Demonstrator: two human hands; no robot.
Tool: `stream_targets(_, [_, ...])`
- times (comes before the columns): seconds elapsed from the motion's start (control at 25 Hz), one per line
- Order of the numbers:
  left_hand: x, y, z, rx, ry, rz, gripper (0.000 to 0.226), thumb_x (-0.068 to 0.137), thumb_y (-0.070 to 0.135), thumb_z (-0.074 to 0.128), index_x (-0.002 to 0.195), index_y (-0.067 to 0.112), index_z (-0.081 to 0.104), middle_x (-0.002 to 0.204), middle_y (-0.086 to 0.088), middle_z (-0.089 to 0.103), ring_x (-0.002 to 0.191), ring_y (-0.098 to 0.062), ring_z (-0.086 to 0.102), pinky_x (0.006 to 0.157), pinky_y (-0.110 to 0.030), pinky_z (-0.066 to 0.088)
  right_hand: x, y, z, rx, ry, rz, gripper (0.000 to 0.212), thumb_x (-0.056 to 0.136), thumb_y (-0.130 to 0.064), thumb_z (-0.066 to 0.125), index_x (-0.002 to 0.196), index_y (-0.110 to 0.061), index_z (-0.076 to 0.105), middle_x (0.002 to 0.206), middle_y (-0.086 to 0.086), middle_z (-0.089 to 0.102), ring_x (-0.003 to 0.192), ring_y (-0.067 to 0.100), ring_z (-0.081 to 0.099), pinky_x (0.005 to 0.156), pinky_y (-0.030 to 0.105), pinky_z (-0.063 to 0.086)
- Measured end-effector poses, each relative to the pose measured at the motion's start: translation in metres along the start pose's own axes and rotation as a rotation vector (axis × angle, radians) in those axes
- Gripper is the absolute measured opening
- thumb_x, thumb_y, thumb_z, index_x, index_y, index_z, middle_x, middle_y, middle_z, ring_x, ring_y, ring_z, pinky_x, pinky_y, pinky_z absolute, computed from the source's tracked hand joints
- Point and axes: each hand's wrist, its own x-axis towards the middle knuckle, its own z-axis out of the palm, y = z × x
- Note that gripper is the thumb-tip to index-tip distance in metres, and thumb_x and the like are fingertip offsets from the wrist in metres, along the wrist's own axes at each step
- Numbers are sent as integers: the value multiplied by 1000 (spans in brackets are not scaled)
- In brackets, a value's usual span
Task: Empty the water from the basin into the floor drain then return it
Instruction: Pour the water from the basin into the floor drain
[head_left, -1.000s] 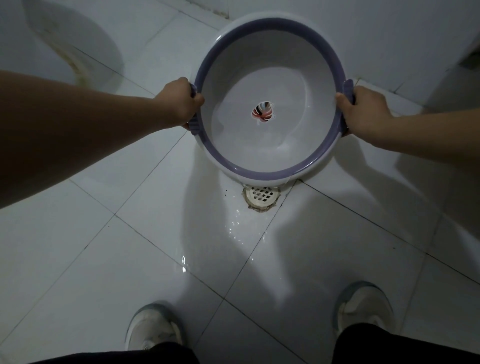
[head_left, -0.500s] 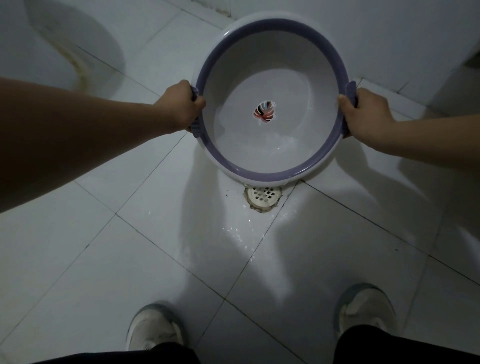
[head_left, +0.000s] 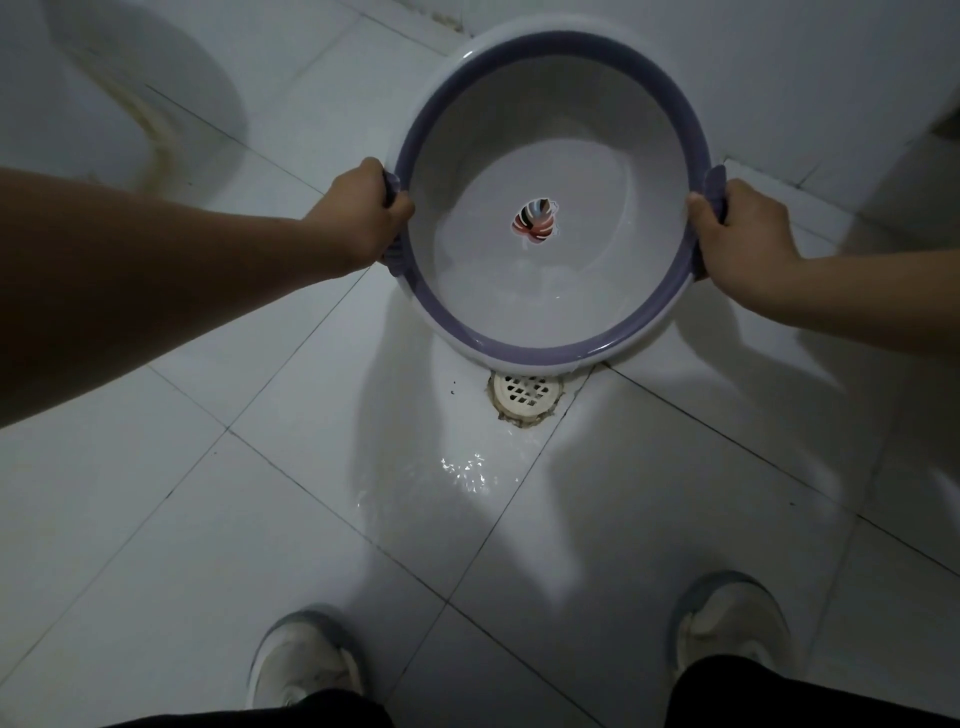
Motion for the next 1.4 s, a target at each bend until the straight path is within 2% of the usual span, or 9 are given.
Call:
stream_targets(0.2, [-3,-4,3,-29,11,18,20,99,34,44,104,15,46,96,-7,57,78,-22,60,64,-33,56,-5,2,2,48,-5,-2,34,102,-39,39,97,-7,51,87,10,56,71,18,52,64,26,41])
stream_targets(0.28, [-6,-6,6,-1,26,28,20,99,36,43,105,16,46,96,-6,56,76,-19,58,63,-30,52,-7,3,3,54,-9,1,35,103,-39,39,100,-6,52,87,10,56,70,19,53,64,26,41])
stream_targets(0.44, [-9,-6,9,8,32,34,20,100,36,43,106,17,46,95,-5,57,76,-17,55,64,-29,47,-11,5,4,20,8,4,30,103,-37,39,98,-10,50,87,9,54,62,6,46,53,17,33])
stream_targets(0.6, [-10,-3,7,11,63,42,18,101,33,43,104,16,45,93,-5,55,68,-9,50,55,-20,39,-13,0,4,84,7,9,38,103,-38,39,109,-3,54,90,10,56,77,19,55,70,32,47])
stream_targets(0.68, [-11,-3,6,20,70,34,18,101,33,42,104,16,45,92,-5,54,66,-7,49,53,-18,36,-13,-2,3,104,4,13,40,103,-38,39,112,-2,53,93,11,57,81,21,57,74,35,50])
stream_targets(0.92, [-18,-3,9,1,94,7,16,102,33,41,106,17,42,89,-1,51,66,-7,49,53,-14,34,-15,-8,0,91,24,8,40,103,-37,40,116,-1,52,95,10,56,83,20,55,72,30,45])
stream_targets(1.08, [-23,-8,11,-1,91,15,18,102,35,41,104,17,42,80,7,49,65,-9,49,52,-16,35,-20,-10,1,98,21,8,36,103,-35,40,116,-3,51,95,8,55,83,18,54,69,26,40])
stream_targets(1.28, [-29,-11,17,6,101,21,19,102,37,41,103,18,42,78,11,47,64,-9,49,50,-18,35,-28,-4,5,165,17,31,33,103,-33,42,112,-3,51,94,11,57,85,20,56,73,29,45])
stream_targets(1.4, [-30,-9,19,-1,102,22,18,102,37,40,103,19,42,79,7,50,67,-11,52,51,-20,40,-31,0,6,156,33,17,32,103,-32,43,110,-2,50,91,11,56,81,20,55,70,28,43])
